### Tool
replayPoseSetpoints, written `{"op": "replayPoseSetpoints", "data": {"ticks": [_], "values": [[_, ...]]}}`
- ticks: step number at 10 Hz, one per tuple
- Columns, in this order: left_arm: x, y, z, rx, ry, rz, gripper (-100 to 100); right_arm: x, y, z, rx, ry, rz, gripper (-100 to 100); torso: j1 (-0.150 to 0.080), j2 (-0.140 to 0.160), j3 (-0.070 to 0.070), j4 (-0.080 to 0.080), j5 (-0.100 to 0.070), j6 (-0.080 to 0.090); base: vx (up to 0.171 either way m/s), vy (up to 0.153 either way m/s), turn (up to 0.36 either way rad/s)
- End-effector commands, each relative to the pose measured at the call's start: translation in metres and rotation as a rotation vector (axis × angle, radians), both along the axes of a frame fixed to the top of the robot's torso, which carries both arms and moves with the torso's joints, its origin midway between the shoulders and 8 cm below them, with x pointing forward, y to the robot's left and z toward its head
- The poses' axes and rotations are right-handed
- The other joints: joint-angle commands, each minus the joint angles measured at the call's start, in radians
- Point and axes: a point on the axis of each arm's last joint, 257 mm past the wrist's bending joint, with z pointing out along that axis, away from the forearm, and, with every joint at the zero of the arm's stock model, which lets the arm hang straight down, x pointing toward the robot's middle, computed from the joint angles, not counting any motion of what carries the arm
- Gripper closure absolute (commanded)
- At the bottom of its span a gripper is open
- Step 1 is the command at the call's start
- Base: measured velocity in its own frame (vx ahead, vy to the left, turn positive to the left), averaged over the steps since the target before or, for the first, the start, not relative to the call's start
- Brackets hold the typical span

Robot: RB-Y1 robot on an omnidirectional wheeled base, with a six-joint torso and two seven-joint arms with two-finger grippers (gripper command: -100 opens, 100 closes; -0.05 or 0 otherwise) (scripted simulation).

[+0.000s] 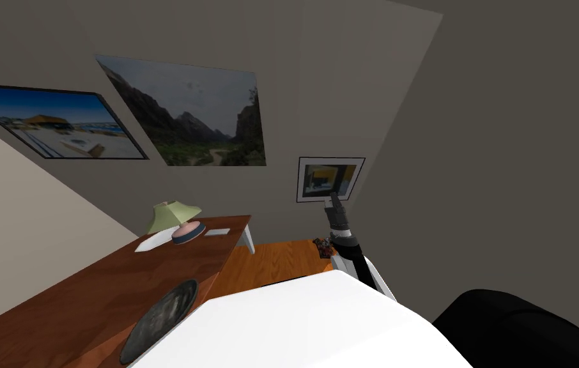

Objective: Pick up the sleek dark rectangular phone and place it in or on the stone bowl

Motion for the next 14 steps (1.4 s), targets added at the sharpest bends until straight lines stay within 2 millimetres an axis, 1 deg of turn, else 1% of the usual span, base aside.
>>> {"op": "replayPoseSetpoints", "data": {"ticks": [1, 3, 5, 7, 8, 11, 14], "values": [[-0.006, -0.009, 0.009, -0.037, -0.002, 0.048, 100, 0.000, 0.000, 0.000, 0.000, 0.000, 0.000, 0, 0.000, 0.000, 0.000, 0.000, 0.000, 0.000, 0.159, -0.077, 0.109], [-0.012, -0.016, 0.019, -0.065, -0.004, 0.090, 100, 0.000, 0.000, 0.000, 0.000, 0.000, 0.000, 0, -0.001, -0.003, -0.002, -0.001, 0.000, 0.000, 0.185, -0.101, 0.094], [-0.017, -0.016, 0.032, -0.077, 0.000, 0.109, 100, 0.000, 0.000, 0.000, 0.000, 0.000, 0.000, 0, -0.002, -0.006, -0.004, -0.001, -0.001, 0.000, 0.195, -0.065, 0.069], [-0.018, -0.004, 0.046, -0.057, 0.012, 0.077, 100, 0.000, 0.000, 0.000, 0.000, 0.000, 0.000, 0, 0.005, -0.005, -0.003, -0.001, 0.000, 0.001, 0.158, 0.022, -0.009], [-0.017, 0.001, 0.049, -0.047, 0.017, 0.063, 100, 0.000, 0.000, 0.000, 0.000, 0.000, 0.000, 0, 0.009, -0.003, -0.002, 0.000, 0.001, 0.001, 0.080, 0.081, -0.040], [-0.014, 0.018, 0.060, -0.008, 0.032, 0.009, 100, 0.000, 0.000, 0.000, 0.000, 0.000, 0.000, 0, 0.013, 0.005, 0.003, 0.001, 0.002, 0.002, 0.034, 0.079, -0.036], [-0.009, 0.039, 0.071, 0.041, 0.049, -0.055, 100, 0.000, 0.000, 0.000, 0.000, 0.000, 0.000, 0, 0.014, 0.006, 0.004, 0.002, 0.002, 0.004, 0.033, 0.101, -0.044]]}}
